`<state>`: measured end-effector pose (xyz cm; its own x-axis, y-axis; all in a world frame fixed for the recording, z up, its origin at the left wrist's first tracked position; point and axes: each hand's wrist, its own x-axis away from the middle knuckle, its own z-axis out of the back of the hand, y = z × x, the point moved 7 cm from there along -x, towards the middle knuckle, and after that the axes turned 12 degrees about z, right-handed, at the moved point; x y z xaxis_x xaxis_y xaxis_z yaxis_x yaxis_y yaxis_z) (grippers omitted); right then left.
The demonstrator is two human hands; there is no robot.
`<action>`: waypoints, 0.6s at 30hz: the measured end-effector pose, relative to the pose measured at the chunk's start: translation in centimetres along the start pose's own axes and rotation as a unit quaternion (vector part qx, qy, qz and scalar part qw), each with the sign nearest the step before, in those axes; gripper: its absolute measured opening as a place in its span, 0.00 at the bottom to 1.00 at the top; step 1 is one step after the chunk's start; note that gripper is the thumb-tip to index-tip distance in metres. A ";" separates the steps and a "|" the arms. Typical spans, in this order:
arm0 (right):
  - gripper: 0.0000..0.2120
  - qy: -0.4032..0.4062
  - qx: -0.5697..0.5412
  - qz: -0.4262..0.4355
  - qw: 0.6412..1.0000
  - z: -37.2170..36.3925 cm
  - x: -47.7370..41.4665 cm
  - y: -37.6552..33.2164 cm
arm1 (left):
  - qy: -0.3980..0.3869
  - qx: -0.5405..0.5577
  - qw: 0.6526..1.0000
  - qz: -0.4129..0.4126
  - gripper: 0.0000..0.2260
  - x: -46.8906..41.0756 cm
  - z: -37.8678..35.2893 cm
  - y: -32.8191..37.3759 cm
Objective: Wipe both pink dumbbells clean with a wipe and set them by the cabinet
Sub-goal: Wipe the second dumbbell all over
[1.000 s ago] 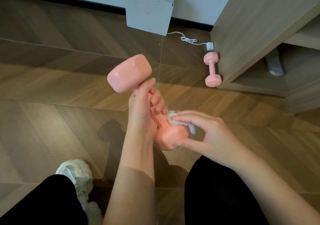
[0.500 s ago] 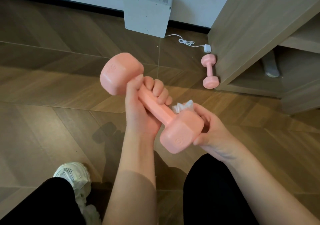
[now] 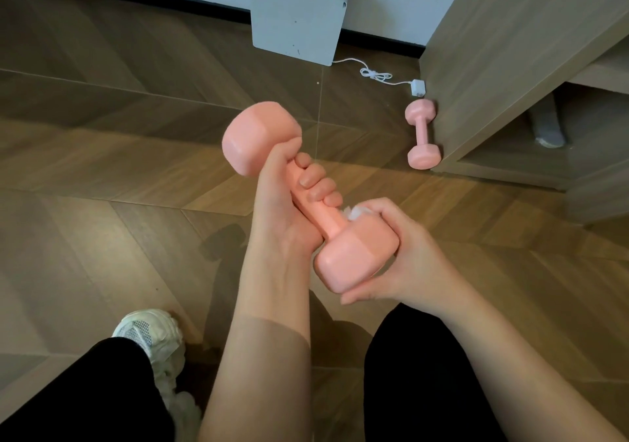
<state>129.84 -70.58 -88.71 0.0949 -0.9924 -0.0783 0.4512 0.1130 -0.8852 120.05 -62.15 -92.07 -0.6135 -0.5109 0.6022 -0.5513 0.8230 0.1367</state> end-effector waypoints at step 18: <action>0.21 0.058 -0.050 0.056 0.995 0.1 0.6 -1.9 | -0.023 0.063 0.980 -0.189 0.14 1.4 1.7 2.6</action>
<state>129.10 -71.40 -87.00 0.0336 -0.9733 -0.2270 0.3531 0.2240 -0.9084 116.78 -61.15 -92.15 -0.3759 -0.7862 0.4906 -0.8071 0.5379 0.2436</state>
